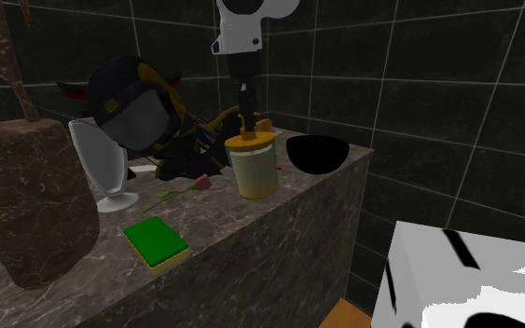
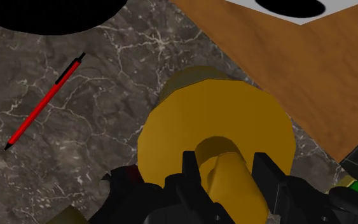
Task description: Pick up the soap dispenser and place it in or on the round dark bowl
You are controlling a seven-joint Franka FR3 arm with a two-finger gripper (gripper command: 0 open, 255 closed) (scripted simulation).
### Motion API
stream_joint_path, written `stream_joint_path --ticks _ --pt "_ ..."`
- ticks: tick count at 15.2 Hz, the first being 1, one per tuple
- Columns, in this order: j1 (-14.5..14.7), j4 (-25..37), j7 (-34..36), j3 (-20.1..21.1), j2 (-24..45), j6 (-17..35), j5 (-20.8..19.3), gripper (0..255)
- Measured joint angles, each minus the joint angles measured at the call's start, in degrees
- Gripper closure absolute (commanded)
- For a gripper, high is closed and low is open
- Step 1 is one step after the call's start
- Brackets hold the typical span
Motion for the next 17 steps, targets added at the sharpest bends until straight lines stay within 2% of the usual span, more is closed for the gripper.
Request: stream_joint_path --ticks 17 --pt "-0.19 11.54 -0.10 -0.15 -0.92 -12.44 -0.13 255"
